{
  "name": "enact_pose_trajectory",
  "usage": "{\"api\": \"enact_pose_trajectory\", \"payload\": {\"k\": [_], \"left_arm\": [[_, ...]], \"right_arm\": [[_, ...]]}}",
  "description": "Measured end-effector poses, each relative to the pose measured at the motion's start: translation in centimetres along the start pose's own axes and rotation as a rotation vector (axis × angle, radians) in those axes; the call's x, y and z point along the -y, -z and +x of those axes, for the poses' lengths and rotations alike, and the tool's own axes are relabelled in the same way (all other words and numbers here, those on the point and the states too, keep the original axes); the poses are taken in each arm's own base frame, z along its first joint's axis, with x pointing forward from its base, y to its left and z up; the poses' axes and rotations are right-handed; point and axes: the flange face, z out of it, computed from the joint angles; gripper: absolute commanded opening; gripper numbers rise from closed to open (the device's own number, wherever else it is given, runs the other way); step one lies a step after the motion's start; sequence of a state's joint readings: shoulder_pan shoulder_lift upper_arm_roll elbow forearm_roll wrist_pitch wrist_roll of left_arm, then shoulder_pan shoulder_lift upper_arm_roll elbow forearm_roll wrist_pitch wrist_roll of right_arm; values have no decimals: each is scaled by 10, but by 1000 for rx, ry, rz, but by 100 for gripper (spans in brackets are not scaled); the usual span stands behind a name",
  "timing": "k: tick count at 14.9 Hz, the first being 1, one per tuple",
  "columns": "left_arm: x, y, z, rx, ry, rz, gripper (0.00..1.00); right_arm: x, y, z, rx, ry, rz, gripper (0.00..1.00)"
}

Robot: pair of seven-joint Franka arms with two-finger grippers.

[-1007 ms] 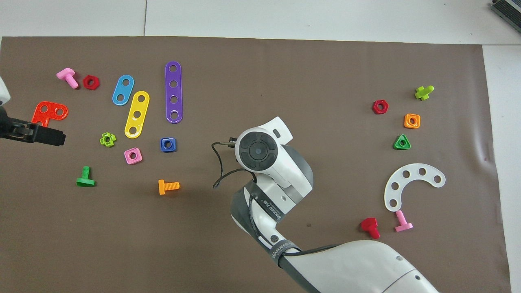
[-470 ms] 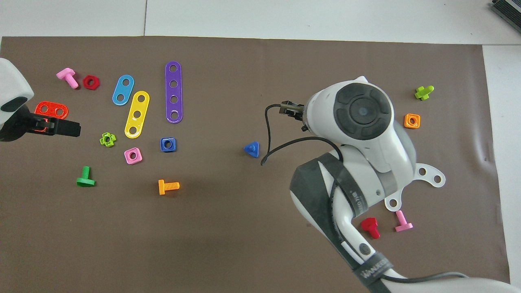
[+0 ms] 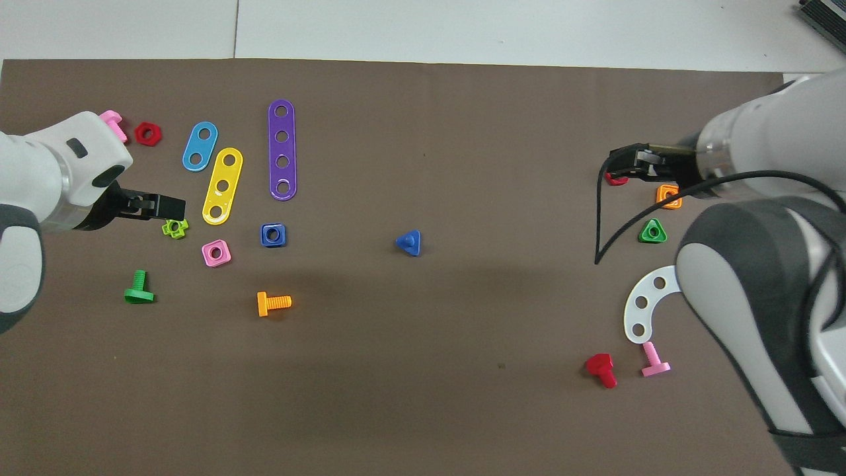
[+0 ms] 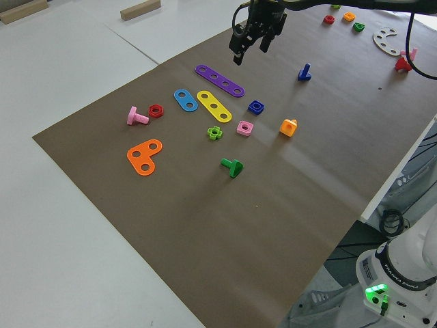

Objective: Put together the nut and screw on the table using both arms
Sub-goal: 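Retract the right gripper while the left gripper reaches toward the pieces, then lower the left gripper onto the blue square nut and grasp it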

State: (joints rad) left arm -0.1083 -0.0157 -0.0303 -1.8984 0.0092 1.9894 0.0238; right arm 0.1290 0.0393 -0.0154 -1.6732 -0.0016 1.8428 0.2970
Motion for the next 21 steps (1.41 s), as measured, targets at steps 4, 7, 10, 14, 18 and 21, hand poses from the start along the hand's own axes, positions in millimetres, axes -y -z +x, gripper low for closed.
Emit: {"api": "enact_pose_trajectory", "payload": {"k": [4, 7, 10, 14, 18, 21], "left_arm": [[-18, -36, 8, -4, 4, -5, 98], [-33, -71, 8, -34, 1, -11, 96], [-37, -97, 2, -29, 0, -13, 96], [-52, -128, -2, -1, 1, -17, 96], [-70, -165, -1, 14, 23, -23, 96], [-83, -191, -2, 27, 32, -27, 95]], "right_arm": [[-59, 48, -11, 93, 33, -29, 100], [-77, 60, -20, 134, 14, -37, 100], [-81, 49, -27, 170, 16, -42, 100], [-89, 43, -29, 182, 27, -49, 100], [-88, 51, -31, 161, 34, -69, 100], [-88, 55, -32, 152, 35, -68, 100]]}}
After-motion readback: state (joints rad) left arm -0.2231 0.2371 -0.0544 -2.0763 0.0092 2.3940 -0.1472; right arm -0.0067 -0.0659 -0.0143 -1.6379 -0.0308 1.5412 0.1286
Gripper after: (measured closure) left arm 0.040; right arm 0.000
